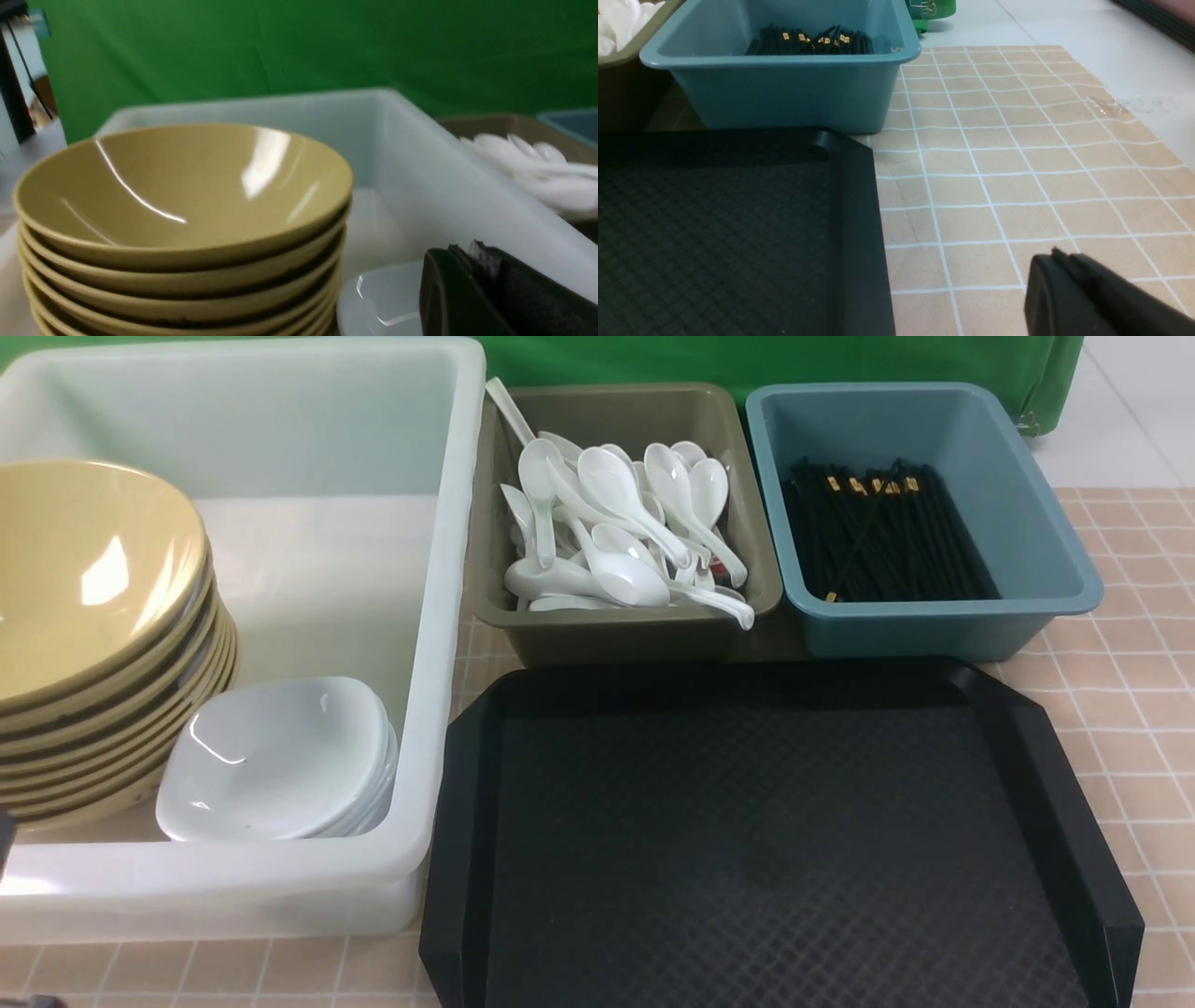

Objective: On brown table put chopsticks spoon bowls plates into blue grey white boxes.

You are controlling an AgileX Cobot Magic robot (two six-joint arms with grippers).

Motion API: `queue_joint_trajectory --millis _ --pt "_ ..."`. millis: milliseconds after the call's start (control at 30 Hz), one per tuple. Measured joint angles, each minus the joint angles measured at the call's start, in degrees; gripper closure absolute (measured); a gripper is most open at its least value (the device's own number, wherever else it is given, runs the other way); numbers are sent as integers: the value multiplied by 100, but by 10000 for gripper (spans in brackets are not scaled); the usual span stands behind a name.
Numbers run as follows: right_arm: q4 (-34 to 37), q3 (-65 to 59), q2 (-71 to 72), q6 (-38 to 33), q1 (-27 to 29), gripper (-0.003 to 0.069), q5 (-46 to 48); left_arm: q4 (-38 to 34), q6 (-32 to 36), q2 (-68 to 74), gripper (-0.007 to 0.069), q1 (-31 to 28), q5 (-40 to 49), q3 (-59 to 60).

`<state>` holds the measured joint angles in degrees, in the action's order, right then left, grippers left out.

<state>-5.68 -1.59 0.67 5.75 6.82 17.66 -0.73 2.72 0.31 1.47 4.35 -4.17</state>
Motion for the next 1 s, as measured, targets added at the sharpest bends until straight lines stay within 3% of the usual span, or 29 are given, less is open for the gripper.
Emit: queue_joint_trajectory --millis 133,433,1000 --pt "0 0 0 0 0 612 2 -122 -37 -94 623 -311 -388 536" --pt "0 0 0 0 0 607 14 -100 -66 -101 623 -126 1325 562" --pt "0 0 0 0 0 591 14 -118 -272 -111 623 -36 1333 562"
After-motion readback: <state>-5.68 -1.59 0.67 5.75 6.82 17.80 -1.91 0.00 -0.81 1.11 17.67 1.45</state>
